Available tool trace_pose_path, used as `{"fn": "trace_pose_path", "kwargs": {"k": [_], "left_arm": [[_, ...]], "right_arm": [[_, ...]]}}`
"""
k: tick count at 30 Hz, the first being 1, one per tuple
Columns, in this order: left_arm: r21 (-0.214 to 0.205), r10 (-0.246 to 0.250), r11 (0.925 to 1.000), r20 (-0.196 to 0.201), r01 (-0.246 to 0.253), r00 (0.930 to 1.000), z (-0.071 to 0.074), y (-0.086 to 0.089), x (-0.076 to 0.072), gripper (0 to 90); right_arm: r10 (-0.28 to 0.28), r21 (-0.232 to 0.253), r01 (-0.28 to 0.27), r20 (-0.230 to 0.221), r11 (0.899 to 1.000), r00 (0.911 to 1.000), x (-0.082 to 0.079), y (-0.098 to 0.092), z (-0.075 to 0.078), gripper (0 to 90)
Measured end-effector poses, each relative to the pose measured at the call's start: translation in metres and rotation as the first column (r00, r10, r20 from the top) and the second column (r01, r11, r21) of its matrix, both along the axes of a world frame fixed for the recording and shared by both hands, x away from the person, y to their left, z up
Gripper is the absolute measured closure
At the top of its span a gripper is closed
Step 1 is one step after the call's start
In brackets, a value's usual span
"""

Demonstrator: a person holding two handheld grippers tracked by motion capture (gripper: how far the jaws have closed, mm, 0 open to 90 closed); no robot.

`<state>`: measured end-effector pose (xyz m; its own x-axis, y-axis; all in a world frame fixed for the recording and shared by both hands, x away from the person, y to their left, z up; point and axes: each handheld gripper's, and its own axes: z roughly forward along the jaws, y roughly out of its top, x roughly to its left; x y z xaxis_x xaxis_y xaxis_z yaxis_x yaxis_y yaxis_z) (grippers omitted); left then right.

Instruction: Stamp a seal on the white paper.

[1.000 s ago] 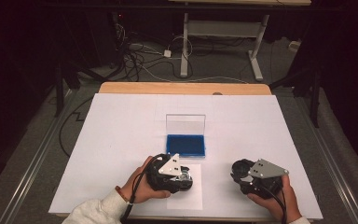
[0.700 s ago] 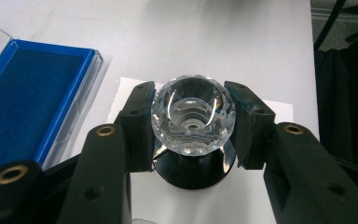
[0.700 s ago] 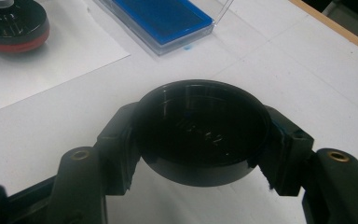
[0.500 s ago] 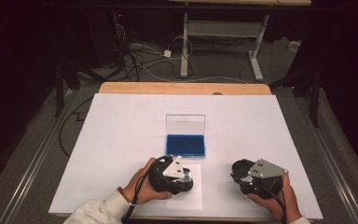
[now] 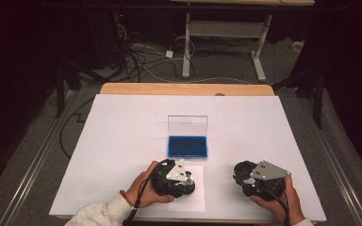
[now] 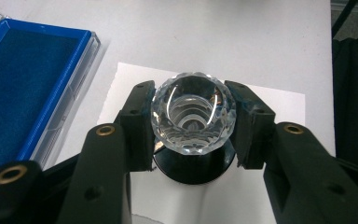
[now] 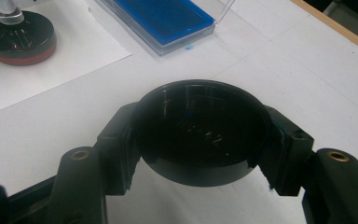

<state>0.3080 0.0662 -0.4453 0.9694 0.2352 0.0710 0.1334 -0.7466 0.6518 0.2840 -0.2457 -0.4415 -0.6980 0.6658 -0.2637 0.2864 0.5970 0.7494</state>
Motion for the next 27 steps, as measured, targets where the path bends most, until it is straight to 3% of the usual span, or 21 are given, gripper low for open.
{"fn": "trace_pose_path", "kwargs": {"k": [27], "left_arm": [[0.002, -0.004, 1.0, -0.01, 0.004, 0.9999, -0.0013, -0.0018, 0.0024, 54.6]], "right_arm": [[0.005, -0.01, -0.005, -0.003, 1.0, 1.0, 0.0003, 0.0023, -0.0015, 38.4]]}}
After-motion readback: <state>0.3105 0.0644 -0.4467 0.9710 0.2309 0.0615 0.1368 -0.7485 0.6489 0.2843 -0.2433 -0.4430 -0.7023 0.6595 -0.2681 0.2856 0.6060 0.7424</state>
